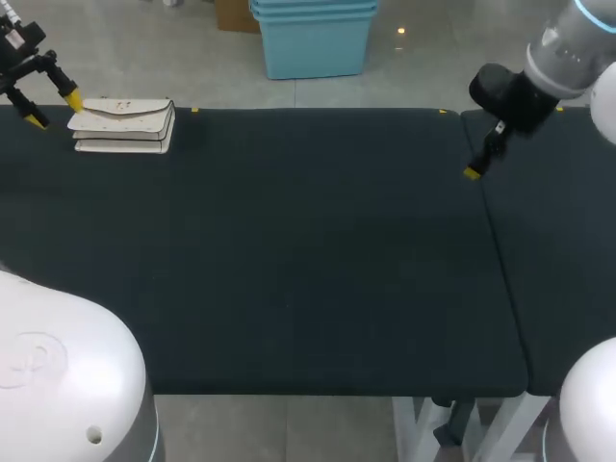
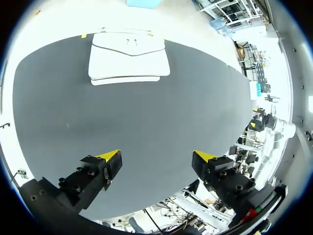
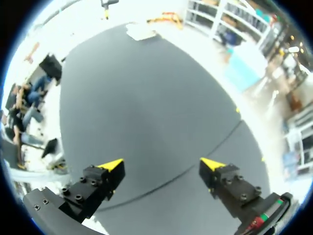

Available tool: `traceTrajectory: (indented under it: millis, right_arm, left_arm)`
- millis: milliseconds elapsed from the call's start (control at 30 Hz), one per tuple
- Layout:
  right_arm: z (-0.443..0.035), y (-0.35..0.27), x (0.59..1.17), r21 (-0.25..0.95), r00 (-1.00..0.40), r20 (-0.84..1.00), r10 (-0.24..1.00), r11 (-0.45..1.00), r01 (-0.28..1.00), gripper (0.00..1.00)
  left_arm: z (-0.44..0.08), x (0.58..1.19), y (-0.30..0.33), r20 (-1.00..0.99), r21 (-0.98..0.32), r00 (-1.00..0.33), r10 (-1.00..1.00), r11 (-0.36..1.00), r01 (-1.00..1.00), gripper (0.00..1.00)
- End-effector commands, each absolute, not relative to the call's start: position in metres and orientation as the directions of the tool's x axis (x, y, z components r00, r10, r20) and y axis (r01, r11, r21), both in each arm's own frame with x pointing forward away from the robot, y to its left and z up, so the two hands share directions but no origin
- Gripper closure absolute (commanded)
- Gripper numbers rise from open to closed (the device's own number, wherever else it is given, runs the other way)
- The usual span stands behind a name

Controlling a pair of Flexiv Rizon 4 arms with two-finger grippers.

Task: Pick up the bag, open it, inspect its contents, close it, and place it on the opposite side

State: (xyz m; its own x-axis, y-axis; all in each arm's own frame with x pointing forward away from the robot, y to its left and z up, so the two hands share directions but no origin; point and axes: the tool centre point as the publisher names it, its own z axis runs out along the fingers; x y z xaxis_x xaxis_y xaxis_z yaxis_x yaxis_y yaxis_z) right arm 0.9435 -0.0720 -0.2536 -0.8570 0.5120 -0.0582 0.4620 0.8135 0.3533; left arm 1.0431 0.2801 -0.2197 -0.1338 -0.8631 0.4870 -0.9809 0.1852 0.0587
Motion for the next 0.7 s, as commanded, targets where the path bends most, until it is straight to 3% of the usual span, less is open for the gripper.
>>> traceTrajectory:
  millis: [33, 700]
  right_arm:
    - [-0.265, -0.067, 0.939, 0.586, -0.901, -0.081, 0.426, 0.751, 0.303, 0.00]
    - [-0.291, -0.036, 0.933, 0.560, -0.977, -0.073, 0.202, 0.818, 0.127, 0.00]
  left_arm:
    - [-0.225, 1.059, 0.290, 0.627, 0.161, -0.100, -0.773, 0.253, -0.954, 0.00]
    - [-0.241, 1.098, 0.322, 0.669, 0.185, -0.094, -0.737, 0.288, -0.940, 0.00]
